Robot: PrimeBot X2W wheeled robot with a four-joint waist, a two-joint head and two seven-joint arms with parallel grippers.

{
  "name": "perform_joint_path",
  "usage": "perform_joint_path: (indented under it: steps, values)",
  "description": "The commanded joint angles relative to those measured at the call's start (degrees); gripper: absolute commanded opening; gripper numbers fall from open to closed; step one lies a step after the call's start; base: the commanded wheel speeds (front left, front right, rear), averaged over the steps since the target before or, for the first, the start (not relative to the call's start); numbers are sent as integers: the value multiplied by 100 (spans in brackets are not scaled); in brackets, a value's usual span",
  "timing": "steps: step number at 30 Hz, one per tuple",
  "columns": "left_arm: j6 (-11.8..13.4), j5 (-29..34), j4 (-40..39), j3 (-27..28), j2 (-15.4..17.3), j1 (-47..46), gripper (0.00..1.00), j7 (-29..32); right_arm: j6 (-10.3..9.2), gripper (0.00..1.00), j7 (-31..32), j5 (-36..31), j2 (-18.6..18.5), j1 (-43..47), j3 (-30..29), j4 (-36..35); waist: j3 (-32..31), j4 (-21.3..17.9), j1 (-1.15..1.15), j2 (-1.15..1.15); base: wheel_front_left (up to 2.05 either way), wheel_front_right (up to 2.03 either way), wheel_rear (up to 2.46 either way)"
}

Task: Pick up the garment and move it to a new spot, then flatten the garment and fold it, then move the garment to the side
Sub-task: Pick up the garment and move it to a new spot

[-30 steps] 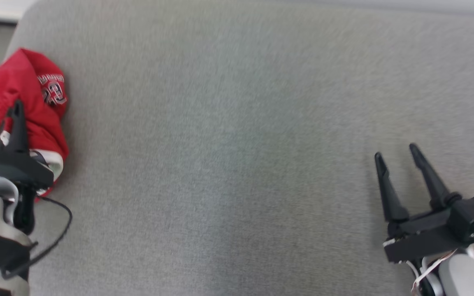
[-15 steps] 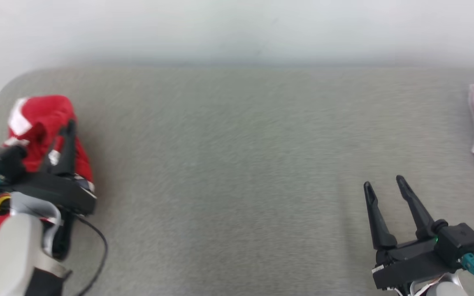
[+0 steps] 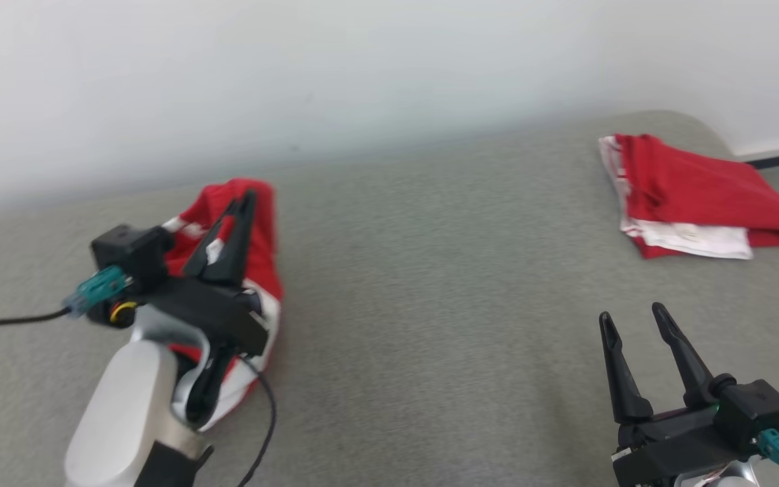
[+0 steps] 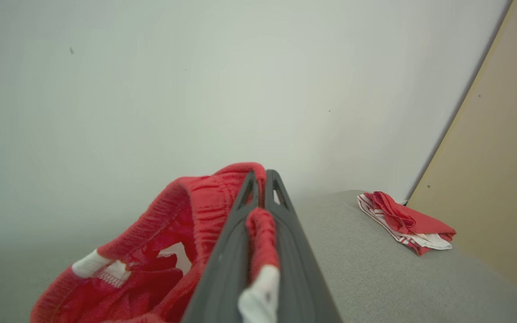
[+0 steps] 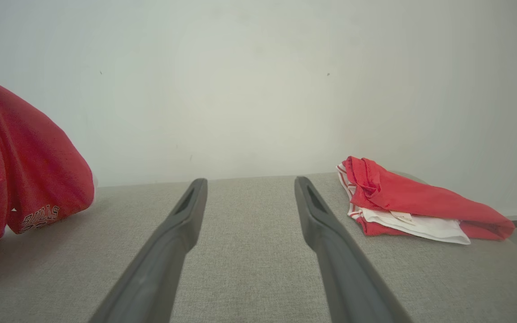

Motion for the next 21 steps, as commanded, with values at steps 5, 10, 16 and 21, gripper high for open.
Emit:
perform_joint_path:
  steps: [5,10,16,21]
  values:
    - [20,-58,-42,-341,-184,-353,0,-41,-6,100,3,23,25,24,5,-26,-146,-695,1,0,0,0,0]
    - [85,-130,80,-738,-257,-551,0,-51,-6,100,3,23,52,16,-16,-41,-39,-878,1,0,0,0,0]
    - [210,-191,559,-1300,-280,-481,0,-165,-6,100,2,11,144,-43,16,-60,235,-995,1,0,0,0,0]
    - [312,-189,1204,-1817,-282,-410,0,-415,-6,100,3,-8,205,-161,55,-69,492,-1024,1,0,0,0,0]
